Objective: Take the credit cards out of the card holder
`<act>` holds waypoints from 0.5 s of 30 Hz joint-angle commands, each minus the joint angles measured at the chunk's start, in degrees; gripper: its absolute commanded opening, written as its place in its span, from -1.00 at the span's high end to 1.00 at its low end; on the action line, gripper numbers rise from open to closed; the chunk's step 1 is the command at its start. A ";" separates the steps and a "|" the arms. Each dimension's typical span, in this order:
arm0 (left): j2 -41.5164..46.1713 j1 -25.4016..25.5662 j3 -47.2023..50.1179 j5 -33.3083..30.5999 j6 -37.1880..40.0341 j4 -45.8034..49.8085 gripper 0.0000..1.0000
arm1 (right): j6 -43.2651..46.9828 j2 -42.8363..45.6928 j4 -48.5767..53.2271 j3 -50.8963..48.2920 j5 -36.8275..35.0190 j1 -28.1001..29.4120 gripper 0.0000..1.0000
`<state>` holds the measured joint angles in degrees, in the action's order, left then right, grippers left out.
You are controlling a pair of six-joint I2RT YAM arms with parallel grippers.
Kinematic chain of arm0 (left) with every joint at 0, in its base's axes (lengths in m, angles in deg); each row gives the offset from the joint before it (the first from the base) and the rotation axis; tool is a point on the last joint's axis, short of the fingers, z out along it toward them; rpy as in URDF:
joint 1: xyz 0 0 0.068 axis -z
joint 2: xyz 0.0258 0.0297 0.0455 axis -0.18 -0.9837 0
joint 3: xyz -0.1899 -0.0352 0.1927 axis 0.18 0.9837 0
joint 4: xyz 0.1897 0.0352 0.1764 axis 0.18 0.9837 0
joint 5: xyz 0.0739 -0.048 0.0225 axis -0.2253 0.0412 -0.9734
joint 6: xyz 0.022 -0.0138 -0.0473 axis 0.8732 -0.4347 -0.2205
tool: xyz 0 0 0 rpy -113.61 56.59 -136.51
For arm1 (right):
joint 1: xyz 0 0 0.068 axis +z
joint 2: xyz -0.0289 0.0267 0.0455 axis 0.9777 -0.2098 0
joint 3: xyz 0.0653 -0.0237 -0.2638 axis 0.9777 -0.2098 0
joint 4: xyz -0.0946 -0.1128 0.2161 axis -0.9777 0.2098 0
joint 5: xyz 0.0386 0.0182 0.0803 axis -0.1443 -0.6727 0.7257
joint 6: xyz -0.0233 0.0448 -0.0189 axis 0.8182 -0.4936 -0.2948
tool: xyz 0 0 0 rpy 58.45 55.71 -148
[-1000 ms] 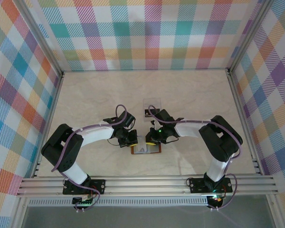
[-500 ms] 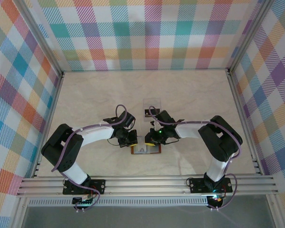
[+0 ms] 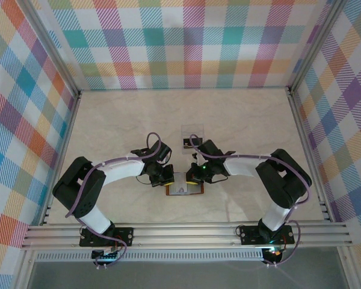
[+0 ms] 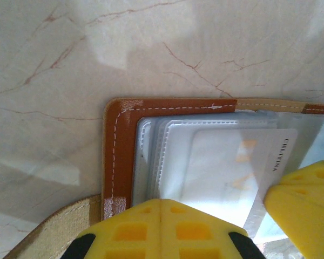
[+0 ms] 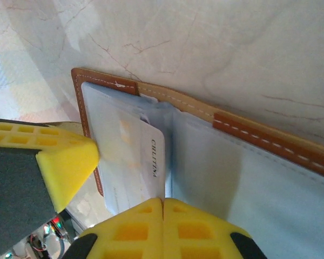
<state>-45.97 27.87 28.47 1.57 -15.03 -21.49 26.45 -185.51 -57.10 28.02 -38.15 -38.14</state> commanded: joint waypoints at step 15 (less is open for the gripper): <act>-3.47 0.70 -0.13 -2.84 0.92 3.97 0.88 | -1.67 -1.43 -6.19 -2.99 6.55 -1.34 0.49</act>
<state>-46.54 27.87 27.82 1.63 -14.86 -21.01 25.79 -185.32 -60.38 25.86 -34.52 -39.30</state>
